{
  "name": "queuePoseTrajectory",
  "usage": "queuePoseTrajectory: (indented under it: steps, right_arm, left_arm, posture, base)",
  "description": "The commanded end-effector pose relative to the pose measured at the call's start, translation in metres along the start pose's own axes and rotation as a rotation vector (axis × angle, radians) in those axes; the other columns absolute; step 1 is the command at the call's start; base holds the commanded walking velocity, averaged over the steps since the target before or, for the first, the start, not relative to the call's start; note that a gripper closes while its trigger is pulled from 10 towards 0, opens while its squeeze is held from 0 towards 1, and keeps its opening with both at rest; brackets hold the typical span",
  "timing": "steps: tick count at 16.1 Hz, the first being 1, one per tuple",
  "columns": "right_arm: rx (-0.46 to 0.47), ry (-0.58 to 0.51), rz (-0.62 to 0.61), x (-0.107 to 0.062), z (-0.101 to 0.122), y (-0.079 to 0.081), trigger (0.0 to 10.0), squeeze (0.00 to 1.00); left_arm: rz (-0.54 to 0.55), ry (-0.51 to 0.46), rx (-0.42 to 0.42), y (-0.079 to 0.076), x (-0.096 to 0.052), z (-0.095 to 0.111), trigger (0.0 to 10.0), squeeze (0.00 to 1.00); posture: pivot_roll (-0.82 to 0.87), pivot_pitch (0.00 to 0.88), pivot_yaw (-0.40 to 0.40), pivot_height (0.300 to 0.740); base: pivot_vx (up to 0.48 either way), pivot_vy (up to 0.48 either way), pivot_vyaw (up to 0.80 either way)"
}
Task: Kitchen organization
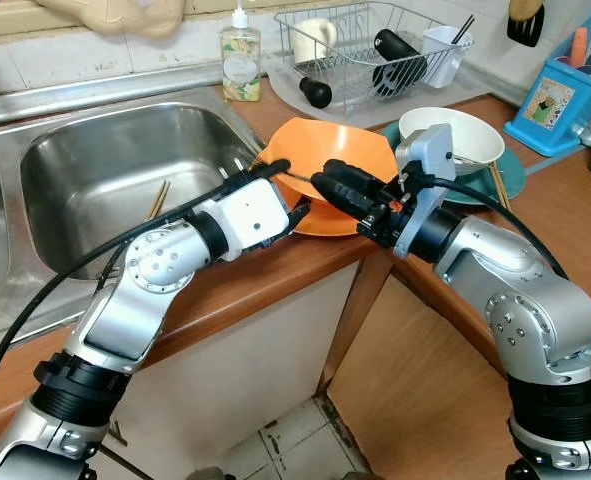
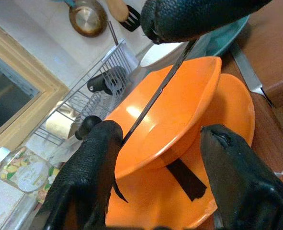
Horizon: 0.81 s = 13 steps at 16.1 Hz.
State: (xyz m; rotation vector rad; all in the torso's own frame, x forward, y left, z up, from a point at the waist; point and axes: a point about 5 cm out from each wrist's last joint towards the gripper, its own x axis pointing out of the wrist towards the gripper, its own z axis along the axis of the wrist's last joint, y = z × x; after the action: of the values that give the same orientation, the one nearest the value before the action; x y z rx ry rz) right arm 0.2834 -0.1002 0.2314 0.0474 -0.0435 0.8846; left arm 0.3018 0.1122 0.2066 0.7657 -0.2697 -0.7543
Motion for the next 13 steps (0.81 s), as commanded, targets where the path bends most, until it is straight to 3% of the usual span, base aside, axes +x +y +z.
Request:
queuePoseTrajectory:
  steps: [1,13]
  right_arm:
    - [-0.017,-0.005,0.033,-0.001,0.005,0.005,0.0,0.00]
    - [-0.067,0.056,0.073,0.001,-0.001,0.009,0.0,0.00]
  left_arm:
    - [0.000,0.006,0.043,0.002,0.002,0.000,0.0,0.00]
    - [-0.027,0.084,0.197,0.007,0.005,-0.014,0.0,0.00]
  posture:
    - [-0.12,0.000,-0.020,0.740]
    - [-0.11,0.000,-0.031,0.740]
  base:
    - [0.000,0.000,0.00]
    - [0.000,0.000,0.00]
